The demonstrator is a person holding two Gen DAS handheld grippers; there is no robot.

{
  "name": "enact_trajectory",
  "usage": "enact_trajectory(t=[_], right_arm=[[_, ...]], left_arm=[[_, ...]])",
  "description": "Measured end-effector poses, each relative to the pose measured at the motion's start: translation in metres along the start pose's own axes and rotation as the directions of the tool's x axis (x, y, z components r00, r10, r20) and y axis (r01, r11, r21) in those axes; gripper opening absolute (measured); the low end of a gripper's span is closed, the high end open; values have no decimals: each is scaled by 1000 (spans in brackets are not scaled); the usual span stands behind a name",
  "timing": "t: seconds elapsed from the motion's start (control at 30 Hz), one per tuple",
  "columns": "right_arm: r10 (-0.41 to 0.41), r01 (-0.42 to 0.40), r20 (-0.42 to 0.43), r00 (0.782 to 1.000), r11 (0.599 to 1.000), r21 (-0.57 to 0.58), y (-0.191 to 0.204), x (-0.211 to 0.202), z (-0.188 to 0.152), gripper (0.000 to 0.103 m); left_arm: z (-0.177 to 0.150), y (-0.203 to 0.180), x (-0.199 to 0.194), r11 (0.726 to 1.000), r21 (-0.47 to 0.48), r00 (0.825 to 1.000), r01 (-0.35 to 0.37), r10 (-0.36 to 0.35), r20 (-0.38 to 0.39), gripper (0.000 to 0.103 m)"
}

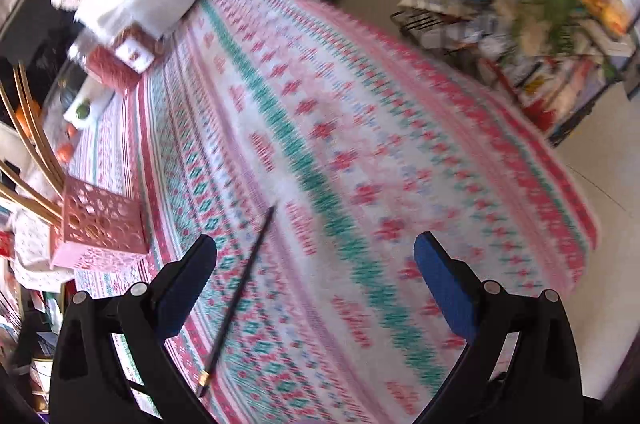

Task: Organize utensils
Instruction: 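Hold the black chopstick upright with the left tool while the right tool grasps the other black chopstick, then insert both black chopsticks into the pink holder and open both tools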

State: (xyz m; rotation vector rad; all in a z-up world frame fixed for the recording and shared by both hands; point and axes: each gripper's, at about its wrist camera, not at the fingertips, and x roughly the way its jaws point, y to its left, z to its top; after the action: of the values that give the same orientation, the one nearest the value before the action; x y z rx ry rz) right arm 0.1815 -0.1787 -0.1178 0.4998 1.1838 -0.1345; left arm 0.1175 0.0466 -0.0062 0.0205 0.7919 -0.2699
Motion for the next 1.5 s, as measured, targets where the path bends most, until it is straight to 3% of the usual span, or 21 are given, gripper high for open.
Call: enact_trajectory(t=[0.17, 0.27, 0.37, 0.43, 0.47, 0.67, 0.87, 1.03, 1.2, 1.5], right_arm=[[-71, 70, -47, 996, 997, -36, 36, 30, -18, 94], [-160, 162, 27, 987, 981, -107, 60, 38, -31, 88], [-226, 244, 124, 966, 957, -159, 75, 40, -38, 63], [-187, 214, 148, 971, 957, -194, 82, 39, -40, 16], [-153, 180, 138, 979, 960, -213, 85, 40, -40, 12], [44, -29, 76, 996, 982, -185, 79, 31, -39, 6], [172, -124, 171, 970, 958, -257, 86, -24, -47, 5], [252, -162, 283, 925, 938, -306, 90, -75, -41, 5], [352, -256, 365, 862, 923, -287, 82, -134, -21, 5], [506, -395, 510, 695, 862, -317, 89, -229, 18, 5]], left_arm=[[1, 27, -40, 999, -38, 997, 0, 3, 76, 4], [-2, 37, -56, 999, -43, 995, 0, 5, 103, 4], [-2, 46, -67, 999, -52, 992, 7, 0, 128, 4], [-4, 52, -74, 998, -65, 990, 13, -3, 141, 3], [-5, 56, -78, 997, -73, 989, 14, -3, 147, 4], [-7, 71, -92, 994, -110, 985, 13, 6, 172, 3], [-5, 75, -108, 990, -139, 975, 11, 20, 222, 3], [5, 81, -121, 982, -188, 959, 13, 41, 280, 3], [23, 81, -126, 976, -216, 948, 6, 63, 311, 3], [65, 70, -139, 977, -215, 911, 7, 83, 405, 3]])
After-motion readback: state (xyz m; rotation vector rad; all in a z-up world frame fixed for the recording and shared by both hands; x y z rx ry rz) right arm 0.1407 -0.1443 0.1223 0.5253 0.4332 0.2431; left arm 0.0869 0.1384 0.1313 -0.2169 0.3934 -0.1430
